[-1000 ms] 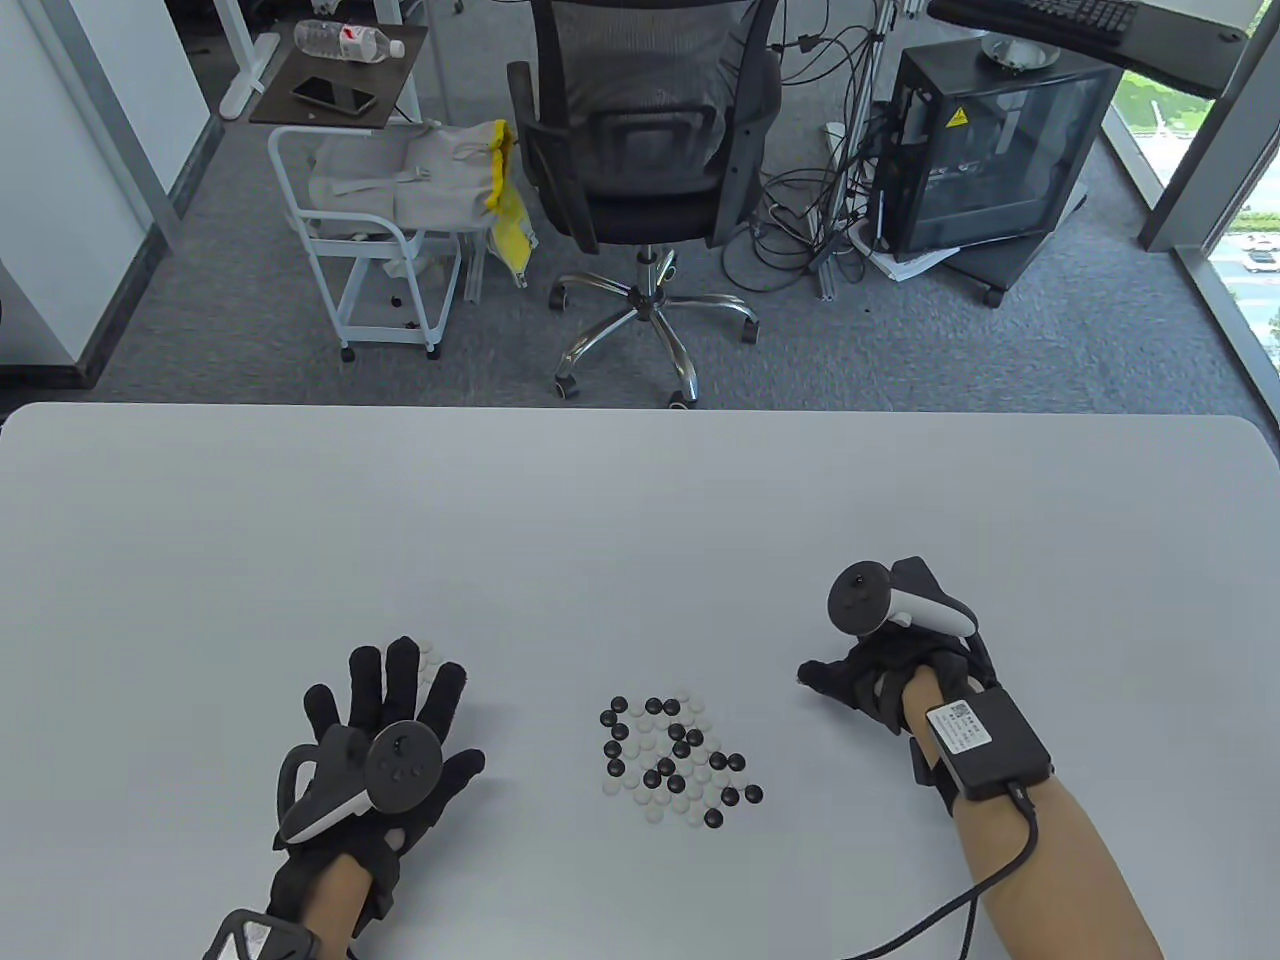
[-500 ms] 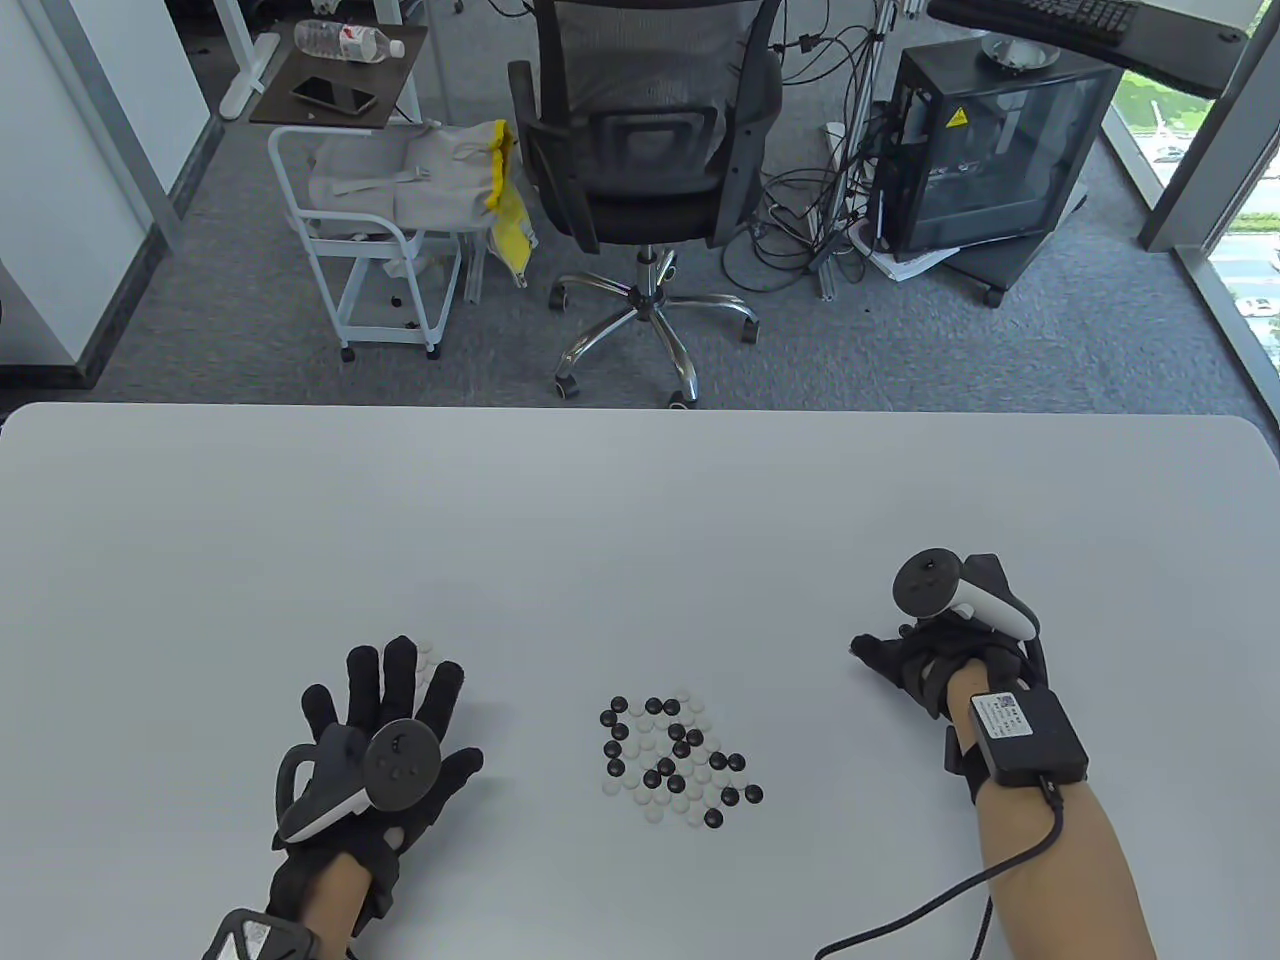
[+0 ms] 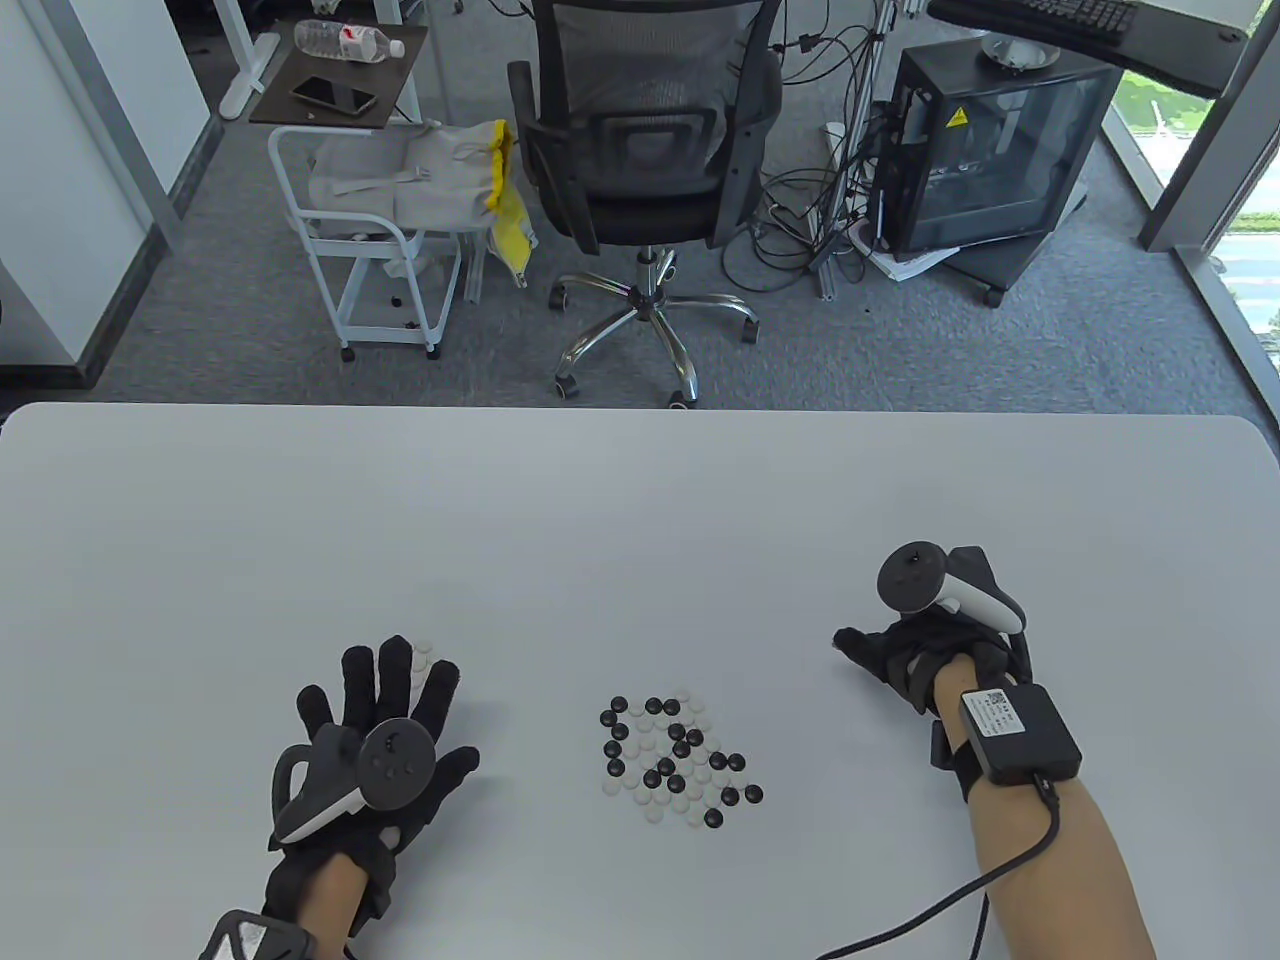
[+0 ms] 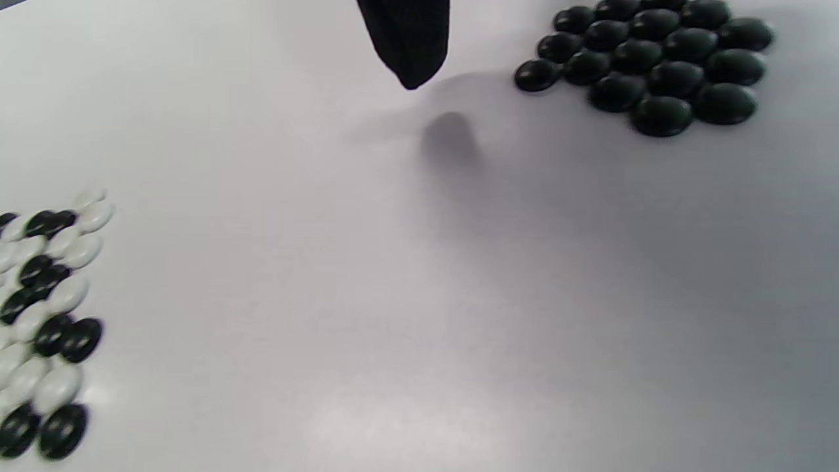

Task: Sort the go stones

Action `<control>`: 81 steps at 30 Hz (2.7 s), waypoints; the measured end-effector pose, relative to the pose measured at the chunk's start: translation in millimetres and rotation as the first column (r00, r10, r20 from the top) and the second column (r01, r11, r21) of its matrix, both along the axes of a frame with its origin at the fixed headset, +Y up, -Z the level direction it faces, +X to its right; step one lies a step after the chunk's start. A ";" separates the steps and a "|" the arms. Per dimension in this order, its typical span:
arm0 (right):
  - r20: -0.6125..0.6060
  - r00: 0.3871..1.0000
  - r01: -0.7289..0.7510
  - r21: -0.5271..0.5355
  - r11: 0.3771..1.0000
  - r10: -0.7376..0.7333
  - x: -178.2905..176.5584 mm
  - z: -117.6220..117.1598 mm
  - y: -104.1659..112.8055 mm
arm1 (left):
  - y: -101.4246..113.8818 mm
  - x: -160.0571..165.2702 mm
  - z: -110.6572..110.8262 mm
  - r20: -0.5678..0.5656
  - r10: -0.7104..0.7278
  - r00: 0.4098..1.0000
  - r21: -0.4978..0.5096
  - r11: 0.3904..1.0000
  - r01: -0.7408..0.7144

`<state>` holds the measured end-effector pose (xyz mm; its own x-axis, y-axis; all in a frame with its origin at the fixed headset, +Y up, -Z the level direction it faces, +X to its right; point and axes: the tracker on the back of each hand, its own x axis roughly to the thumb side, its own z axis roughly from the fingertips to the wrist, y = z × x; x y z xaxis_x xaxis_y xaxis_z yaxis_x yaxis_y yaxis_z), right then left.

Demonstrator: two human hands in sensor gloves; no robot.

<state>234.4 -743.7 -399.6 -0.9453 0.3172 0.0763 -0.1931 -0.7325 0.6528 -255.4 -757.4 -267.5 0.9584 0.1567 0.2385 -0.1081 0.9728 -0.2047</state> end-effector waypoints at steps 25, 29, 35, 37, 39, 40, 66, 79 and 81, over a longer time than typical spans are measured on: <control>-0.402 0.912 0.015 -0.170 0.985 -0.084 -99.8 50.6 -19.1 | -0.3 -2.2 1.0 0.000 0.007 1.000 0.003 1.000 -0.007; -0.337 0.940 -0.002 -0.145 0.989 -0.048 -74.2 42.0 -17.3 | -0.4 -3.3 0.9 -0.003 0.006 1.000 0.000 1.000 -0.006; -0.144 0.989 -0.032 -0.109 0.994 0.016 -11.4 27.3 -13.6 | -0.2 -4.1 0.5 -0.007 0.005 1.000 -0.008 1.000 -0.005; -0.094 0.995 -0.032 -0.103 0.994 0.022 5.5 26.0 -14.0 | -0.3 -4.1 0.1 -0.006 0.003 1.000 -0.009 1.000 -0.003; -0.055 0.998 -0.046 -0.072 0.996 0.042 23.8 25.0 -13.3 | -0.2 -4.0 0.0 -0.003 0.000 1.000 -0.016 1.000 0.000; -0.039 0.998 -0.052 -0.066 0.997 0.049 29.7 24.8 -13.3 | -0.1 -4.1 0.0 -0.002 0.000 1.000 -0.016 1.000 0.000; -0.109 0.994 0.035 0.019 0.999 -0.033 3.7 32.1 16.5 | -1.9 -4.8 -1.3 -0.011 0.002 1.000 -0.024 1.000 -0.003; -0.468 0.884 -0.064 -0.143 0.988 -0.010 -86.2 81.6 -1.2 | -1.3 -4.4 -0.6 -0.007 0.002 1.000 -0.011 1.000 -0.002; -0.493 0.870 -0.071 -0.151 0.986 -0.013 -93.8 88.6 -6.6 | -1.2 -4.4 -0.3 -0.007 0.003 1.000 -0.008 1.000 -0.003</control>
